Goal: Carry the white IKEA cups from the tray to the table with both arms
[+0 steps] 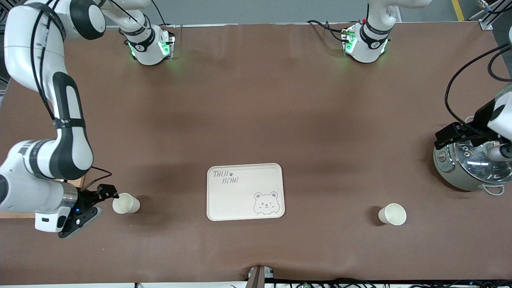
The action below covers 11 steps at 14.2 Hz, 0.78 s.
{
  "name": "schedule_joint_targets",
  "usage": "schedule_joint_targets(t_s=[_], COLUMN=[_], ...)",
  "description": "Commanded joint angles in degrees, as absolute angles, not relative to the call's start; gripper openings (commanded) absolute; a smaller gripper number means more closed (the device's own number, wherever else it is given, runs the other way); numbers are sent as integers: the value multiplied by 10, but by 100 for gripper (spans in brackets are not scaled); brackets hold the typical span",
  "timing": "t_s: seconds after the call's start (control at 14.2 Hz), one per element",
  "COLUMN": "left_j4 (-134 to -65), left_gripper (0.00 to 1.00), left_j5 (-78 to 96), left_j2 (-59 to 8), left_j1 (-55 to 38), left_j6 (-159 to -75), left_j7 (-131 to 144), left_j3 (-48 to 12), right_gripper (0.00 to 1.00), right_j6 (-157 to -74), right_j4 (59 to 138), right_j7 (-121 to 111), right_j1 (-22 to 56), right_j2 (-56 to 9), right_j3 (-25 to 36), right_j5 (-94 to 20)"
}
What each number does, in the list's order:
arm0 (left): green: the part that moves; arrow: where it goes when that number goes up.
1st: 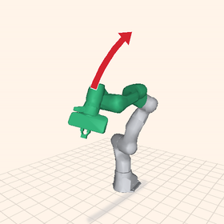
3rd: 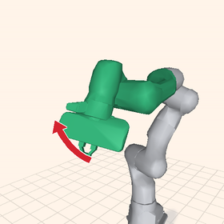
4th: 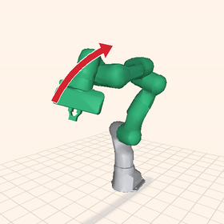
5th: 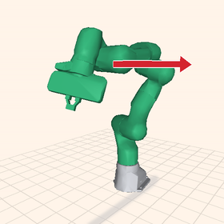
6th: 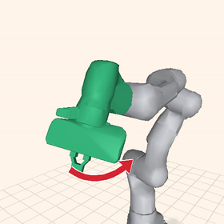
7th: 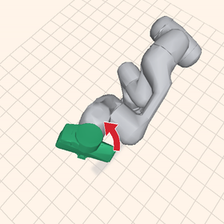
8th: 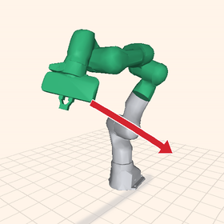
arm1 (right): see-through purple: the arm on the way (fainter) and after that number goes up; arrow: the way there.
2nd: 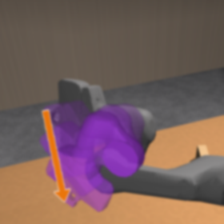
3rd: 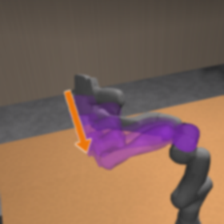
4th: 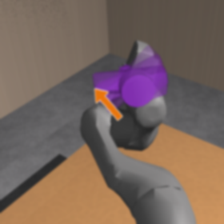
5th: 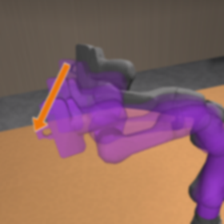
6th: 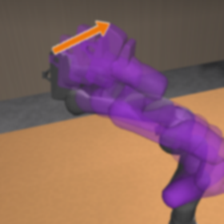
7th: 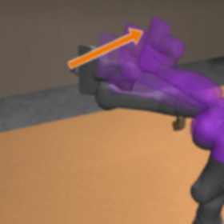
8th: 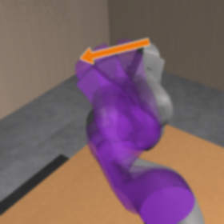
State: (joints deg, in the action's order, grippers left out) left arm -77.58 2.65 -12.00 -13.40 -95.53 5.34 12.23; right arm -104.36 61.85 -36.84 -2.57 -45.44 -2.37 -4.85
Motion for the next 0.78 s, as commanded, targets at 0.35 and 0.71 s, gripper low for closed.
schedule_joint_targets(t_s=[0.35,0.71], left_j4=[-780,-779], left_gripper=[100,100], left_j5=[39,36], left_j2=[-75,-76], left_j1=[-103,-1], left_j6=[-906,-907], left_j7=[47,49], left_j3=[104,-3], right_gripper=[100,100], right_j6=[-806,-763], right_j4=[606,748], right_j7=[-147,-22], right_j1=[-9,-20], right_j2=[-257,-89], right_j3=[-30,-23], right_j5=[-54,-48])
